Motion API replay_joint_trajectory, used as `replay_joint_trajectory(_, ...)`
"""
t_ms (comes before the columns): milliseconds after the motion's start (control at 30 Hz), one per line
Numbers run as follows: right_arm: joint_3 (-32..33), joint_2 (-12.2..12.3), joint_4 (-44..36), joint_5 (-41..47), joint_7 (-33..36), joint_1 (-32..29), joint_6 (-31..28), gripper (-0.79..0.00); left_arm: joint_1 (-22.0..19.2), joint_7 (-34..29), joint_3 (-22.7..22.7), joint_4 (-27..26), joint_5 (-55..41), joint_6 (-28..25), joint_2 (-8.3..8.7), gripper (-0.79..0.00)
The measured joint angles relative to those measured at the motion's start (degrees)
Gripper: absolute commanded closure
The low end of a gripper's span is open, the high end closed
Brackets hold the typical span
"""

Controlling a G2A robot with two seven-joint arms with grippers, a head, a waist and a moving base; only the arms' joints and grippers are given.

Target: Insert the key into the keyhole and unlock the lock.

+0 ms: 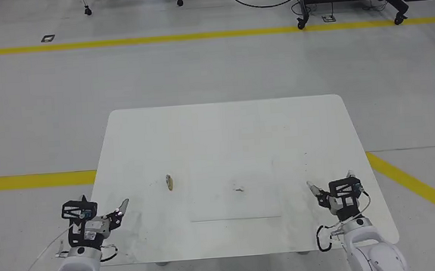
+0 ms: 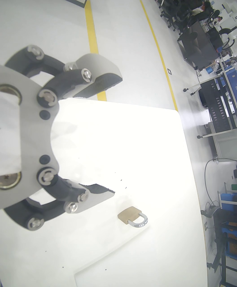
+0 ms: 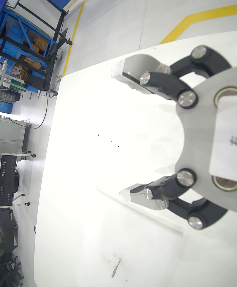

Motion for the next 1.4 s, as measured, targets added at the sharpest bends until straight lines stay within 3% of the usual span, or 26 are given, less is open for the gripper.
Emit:
replay_joint_trajectory(200, -2.54, -0.35, -1.89, 0.07, 0.76, 2.12, -0.52, -0.785, 0.00, 0.00, 0.00, 0.00, 0.00, 0.00, 0.00, -0.785)
replay_joint_trajectory(300, -5.53, -0.94, -2.52, 3.10, 2.59, 4.25, 2.60, -0.785, 0.00, 0.00, 0.00, 0.00, 0.00, 0.00, 0.00, -0.785)
replay_joint_trajectory(800, -5.56, -0.92, -2.55, 3.06, 2.71, 4.30, 1.96, -0.785, 0.00, 0.00, 0.00, 0.00, 0.00, 0.00, 0.00, -0.785)
replay_joint_trajectory(867, -6.65, -0.90, -3.13, 2.58, 3.68, 5.15, -0.43, -0.785, 0.00, 0.00, 0.00, 0.00, 0.00, 0.00, 0.00, -0.785)
replay_joint_trajectory(1100, -6.79, 0.05, -2.17, 3.31, 7.03, 9.35, -19.75, -0.785, 0.00, 0.00, 0.00, 0.00, 0.00, 0.00, 0.00, -0.785)
replay_joint_trajectory(1200, -6.45, 0.38, -1.85, 3.72, 7.98, 10.84, -25.45, -0.785, 0.00, 0.00, 0.00, 0.00, 0.00, 0.00, 0.00, -0.785)
replay_joint_trajectory(1400, -6.50, 0.51, -1.15, 7.27, 10.42, 12.48, -29.18, -0.785, 0.00, 0.00, 0.00, 0.00, 0.00, 0.00, 0.00, -0.785)
